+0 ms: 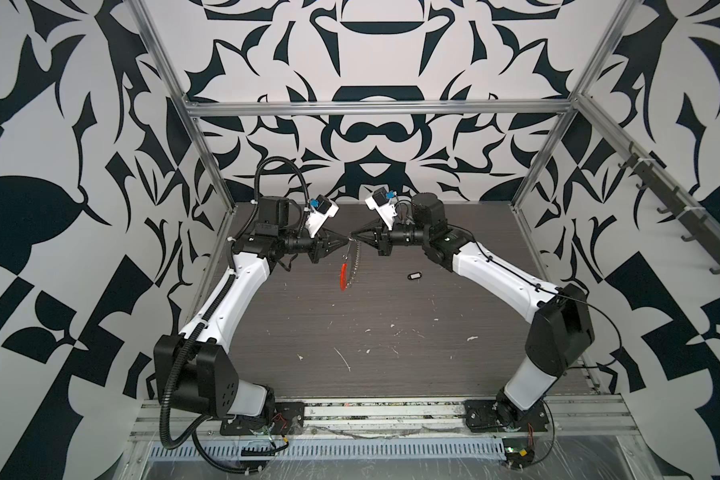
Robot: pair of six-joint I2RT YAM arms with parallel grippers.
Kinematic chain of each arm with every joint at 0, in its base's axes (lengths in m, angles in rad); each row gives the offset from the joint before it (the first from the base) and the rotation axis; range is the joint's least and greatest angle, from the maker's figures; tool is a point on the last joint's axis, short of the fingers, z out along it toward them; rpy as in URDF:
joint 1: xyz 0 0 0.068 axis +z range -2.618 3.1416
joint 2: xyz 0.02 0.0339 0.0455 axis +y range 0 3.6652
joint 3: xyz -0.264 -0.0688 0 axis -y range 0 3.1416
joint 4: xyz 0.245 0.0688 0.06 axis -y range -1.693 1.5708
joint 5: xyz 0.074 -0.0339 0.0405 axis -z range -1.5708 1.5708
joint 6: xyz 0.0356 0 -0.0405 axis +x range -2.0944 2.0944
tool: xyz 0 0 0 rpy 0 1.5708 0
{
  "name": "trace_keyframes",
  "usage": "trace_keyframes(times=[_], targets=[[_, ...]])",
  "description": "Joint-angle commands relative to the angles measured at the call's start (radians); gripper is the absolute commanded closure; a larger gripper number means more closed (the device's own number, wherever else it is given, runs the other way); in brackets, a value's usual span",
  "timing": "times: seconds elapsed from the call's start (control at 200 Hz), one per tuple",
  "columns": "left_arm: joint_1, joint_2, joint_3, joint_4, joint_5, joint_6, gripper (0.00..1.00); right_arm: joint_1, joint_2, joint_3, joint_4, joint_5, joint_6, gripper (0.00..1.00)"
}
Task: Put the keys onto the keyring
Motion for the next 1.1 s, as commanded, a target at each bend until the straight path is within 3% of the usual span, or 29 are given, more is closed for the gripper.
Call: trace_keyframes(times=[0.0,0.505,0.845,1.095], targets=[[0.011,0.001,0.031,-0.035,0.056,0.014,0.81,0.008,-0.048,0.054,0.059,-0.035,0.001,1.00],[0.021,0.023,0.032,0.030,0.129,-0.053,0.74,0.020,-0.033,0.061,0.111,-0.059,0.052,1.00],[0.021,0.034,0.031,0.045,0.166,-0.074,0.80,0.031,-0.009,0.085,0.121,-0.070,0.074,1.00],[0.021,0.031,0.045,0.042,0.167,-0.071,0.77,0.041,0.011,0.105,0.102,-0.078,0.071,1.00]])
